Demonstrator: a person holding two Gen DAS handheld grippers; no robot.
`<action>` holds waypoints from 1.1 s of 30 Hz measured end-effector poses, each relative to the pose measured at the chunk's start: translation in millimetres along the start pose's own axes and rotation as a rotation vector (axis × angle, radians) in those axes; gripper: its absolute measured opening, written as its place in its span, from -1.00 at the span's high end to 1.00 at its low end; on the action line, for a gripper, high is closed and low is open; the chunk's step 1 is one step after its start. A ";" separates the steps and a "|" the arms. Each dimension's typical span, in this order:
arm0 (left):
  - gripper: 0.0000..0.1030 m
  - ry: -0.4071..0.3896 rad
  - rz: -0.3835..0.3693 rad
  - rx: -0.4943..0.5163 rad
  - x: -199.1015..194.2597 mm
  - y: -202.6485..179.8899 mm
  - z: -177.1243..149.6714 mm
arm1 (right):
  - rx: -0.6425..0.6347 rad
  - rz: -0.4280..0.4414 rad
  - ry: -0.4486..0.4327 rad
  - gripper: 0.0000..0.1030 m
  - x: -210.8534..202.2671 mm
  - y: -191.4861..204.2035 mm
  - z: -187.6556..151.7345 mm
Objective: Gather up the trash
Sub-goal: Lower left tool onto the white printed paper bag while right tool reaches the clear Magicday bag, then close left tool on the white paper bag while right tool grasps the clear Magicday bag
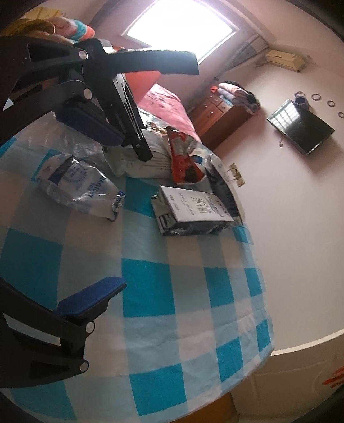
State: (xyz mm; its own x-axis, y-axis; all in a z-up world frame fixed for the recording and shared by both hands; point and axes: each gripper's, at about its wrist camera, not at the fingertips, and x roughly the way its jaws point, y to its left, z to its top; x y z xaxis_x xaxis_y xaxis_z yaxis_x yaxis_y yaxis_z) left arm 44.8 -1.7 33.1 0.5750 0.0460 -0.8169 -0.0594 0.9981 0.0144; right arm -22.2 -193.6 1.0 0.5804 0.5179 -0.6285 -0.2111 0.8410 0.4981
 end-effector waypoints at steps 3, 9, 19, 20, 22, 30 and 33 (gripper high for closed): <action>-0.22 0.006 0.003 0.017 -5.8 7.7 -8.7 | -0.017 -0.006 0.020 -0.90 3.9 2.8 -3.7; -0.23 0.030 0.013 0.015 -16.3 30.1 -24.4 | -0.052 -0.029 0.065 -0.90 16.8 11.3 -14.6; -0.64 0.036 -0.024 0.003 -32.8 35.8 -34.2 | -0.072 -0.049 0.054 -0.90 23.6 23.2 -18.0; -0.65 0.033 -0.025 0.010 -32.8 33.8 -33.7 | -0.078 -0.055 0.054 -0.88 24.1 25.8 -18.4; -0.72 0.032 -0.027 0.023 -30.4 29.0 -32.1 | -0.088 -0.062 0.055 -0.78 25.7 30.2 -19.3; -0.84 0.064 0.004 0.022 -4.9 27.1 -31.0 | -0.123 -0.098 0.049 -0.56 32.0 36.9 -21.2; -0.84 0.068 -0.012 0.006 -1.0 31.2 -31.2 | -0.149 -0.119 0.047 -0.57 34.7 40.8 -21.9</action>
State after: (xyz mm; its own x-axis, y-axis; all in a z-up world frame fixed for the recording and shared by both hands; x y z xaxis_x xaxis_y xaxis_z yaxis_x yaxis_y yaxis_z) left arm 16.9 28.1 16.3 0.5192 0.0319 -0.8540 -0.0478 0.9988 0.0083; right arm -27.8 -137.9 -13.6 0.5719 0.4168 -0.7065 -0.2592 0.9090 0.3264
